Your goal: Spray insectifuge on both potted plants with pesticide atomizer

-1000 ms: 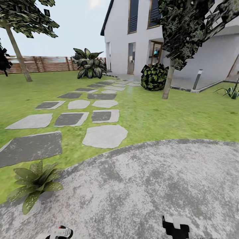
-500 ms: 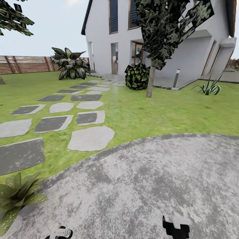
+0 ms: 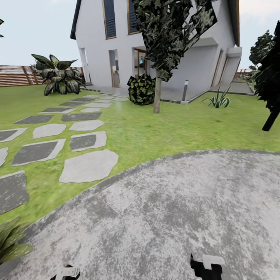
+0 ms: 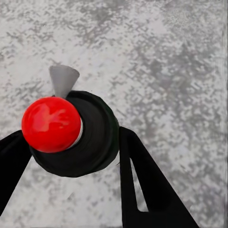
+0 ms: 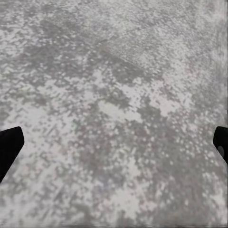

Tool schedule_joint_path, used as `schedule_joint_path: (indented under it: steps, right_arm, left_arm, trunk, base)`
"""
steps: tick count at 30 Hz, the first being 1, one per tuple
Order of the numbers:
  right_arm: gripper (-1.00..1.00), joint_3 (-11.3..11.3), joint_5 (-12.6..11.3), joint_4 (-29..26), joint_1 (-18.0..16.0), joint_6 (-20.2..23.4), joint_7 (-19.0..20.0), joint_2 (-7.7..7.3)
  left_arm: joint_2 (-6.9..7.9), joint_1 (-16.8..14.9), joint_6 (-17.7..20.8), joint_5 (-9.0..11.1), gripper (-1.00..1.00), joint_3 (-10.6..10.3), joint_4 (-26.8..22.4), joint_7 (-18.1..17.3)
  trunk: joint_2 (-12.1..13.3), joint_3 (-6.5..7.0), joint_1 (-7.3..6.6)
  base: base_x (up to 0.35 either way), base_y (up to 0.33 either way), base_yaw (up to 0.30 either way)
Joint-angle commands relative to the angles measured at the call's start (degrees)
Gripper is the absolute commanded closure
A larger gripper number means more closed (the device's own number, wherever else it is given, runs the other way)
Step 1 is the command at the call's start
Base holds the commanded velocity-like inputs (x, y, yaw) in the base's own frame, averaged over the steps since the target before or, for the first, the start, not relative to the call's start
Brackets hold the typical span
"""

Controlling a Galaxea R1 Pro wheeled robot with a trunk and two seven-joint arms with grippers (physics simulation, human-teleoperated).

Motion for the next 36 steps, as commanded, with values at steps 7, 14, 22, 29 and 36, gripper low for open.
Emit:
schedule_joint_path:
  steps: [7,14,22,29,36]
  right_arm:
    - [-1.0,-0.3,0.6,0.1,-0.1,-0.1,-0.3,0.03]
    - [-1.0,-0.4,0.6,0.1,-0.1,-0.1,-0.4,-0.05]
    - [-1.0,-0.3,0.6,0.1,-0.1,-0.1,-0.3,0.02]
    - [-1.0,-0.3,0.6,0.1,-0.1,-0.1,-0.3,0.04]
    - [-1.0,-0.3,0.6,0.1,-0.1,-0.1,-0.4,0.04]
  left_arm:
    - [-0.01,0.0,0.0,-0.1,1.0,0.5,0.0,-0.4]
    - [-0.02,0.0,-0.1,0.0,1.0,0.5,0.1,-0.4]
    - [-0.04,0.0,-0.2,-0.1,1.0,0.5,0.1,-0.4]
    - [-0.01,0.0,-0.2,-0.1,1.0,0.5,0.1,-0.4]
    - [-0.01,0.0,-0.1,0.0,1.0,0.5,0.1,-0.3]
  trunk:
    - [0.0,-0.05,-0.01]
    - [0.0,-0.05,-0.01]
    - [0.0,-0.05,-0.01]
    - [0.0,-0.05,-0.01]
    - [0.0,-0.05,-0.01]
  base:
    - [0.0,0.0,-0.3]
    - [0.0,0.0,-0.3]
    - [0.071,-0.07,-0.3]
    - [0.136,-0.121,-0.3]
    - [0.009,-0.006,-0.3]
